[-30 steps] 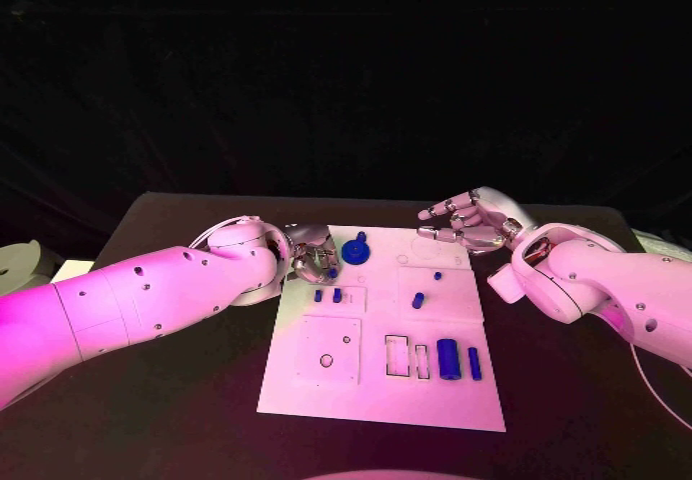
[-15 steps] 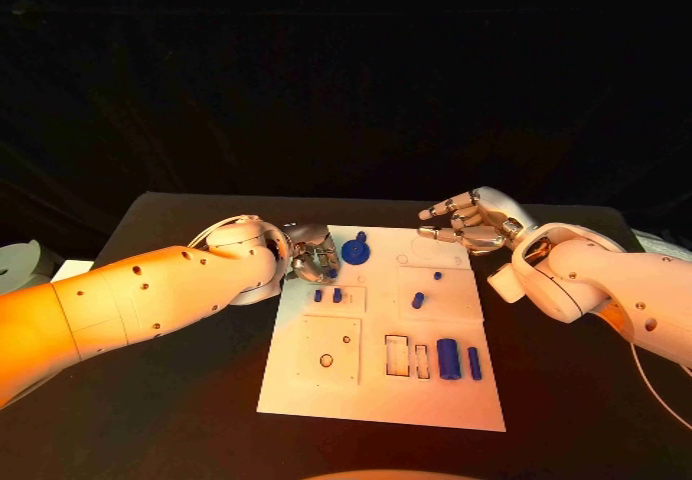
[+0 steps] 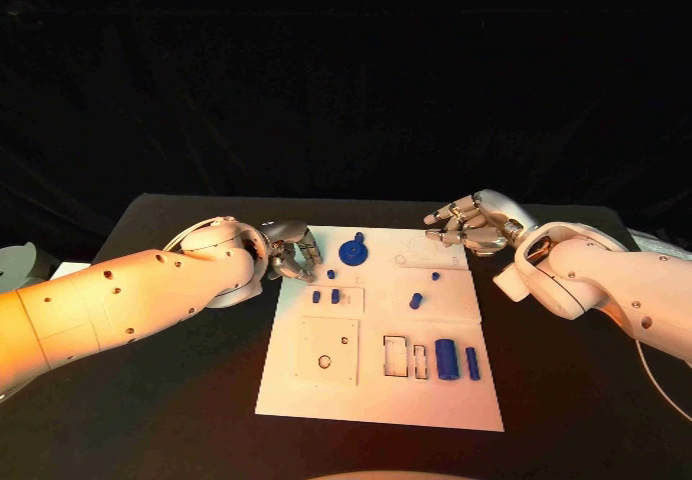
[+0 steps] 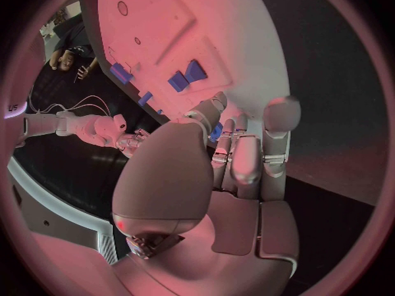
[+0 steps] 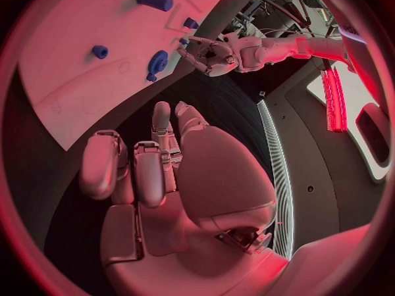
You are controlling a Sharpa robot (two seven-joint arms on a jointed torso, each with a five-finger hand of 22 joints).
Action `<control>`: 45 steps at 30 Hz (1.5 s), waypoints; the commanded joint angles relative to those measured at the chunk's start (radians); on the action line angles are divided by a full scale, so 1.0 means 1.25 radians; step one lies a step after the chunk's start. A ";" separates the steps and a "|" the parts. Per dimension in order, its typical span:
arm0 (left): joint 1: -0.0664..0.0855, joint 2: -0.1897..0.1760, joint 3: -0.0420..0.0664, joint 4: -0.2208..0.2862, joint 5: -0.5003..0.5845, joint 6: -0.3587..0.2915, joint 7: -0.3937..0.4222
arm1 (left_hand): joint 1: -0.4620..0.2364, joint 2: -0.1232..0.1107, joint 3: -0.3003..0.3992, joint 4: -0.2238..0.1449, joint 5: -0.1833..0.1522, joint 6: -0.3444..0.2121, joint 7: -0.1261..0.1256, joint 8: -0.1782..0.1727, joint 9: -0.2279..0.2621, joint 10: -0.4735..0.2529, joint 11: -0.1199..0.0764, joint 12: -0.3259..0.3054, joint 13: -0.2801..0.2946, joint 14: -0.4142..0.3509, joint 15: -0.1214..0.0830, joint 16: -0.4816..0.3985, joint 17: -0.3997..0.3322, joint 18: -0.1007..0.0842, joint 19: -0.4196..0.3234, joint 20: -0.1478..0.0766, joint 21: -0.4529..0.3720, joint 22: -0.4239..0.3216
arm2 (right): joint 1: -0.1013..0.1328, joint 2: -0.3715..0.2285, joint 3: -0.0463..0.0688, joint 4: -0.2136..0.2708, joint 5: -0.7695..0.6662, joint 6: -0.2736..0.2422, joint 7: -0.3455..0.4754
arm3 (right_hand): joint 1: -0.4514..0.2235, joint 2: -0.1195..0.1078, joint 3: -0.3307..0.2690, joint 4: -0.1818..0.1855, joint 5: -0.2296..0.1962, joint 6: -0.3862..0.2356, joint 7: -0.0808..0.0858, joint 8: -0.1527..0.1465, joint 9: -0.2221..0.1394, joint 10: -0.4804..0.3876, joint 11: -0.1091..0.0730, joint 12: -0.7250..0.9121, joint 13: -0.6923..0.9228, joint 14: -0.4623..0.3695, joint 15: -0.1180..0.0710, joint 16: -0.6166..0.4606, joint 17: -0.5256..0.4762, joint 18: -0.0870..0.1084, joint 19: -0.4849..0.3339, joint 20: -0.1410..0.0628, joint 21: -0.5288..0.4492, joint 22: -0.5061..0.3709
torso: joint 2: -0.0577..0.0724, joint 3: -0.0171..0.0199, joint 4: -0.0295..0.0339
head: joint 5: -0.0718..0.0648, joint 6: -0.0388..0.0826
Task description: Assemble the parts on the task board
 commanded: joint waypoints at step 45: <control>-0.002 -0.103 -0.011 0.102 1.237 -0.073 0.426 | -0.055 0.021 0.053 0.008 0.003 0.081 0.004 0.027 -0.006 0.100 -0.017 0.108 0.018 -0.133 -0.007 -0.119 -0.247 0.032 -0.129 0.000 -0.237 -0.168 | -0.032 0.028 0.000 0.038 -0.656 0.187 -0.219 | 0.025 -0.095 0.237 -0.034 -0.156 0.072 0.010 -0.018 -0.002 0.022 0.024 -0.338 -0.442 0.036 0.021 -0.070 -0.064 0.016 0.000 0.023 -0.020 -0.026 | 0.001 0.0010 0.0001 | -0.019 0.009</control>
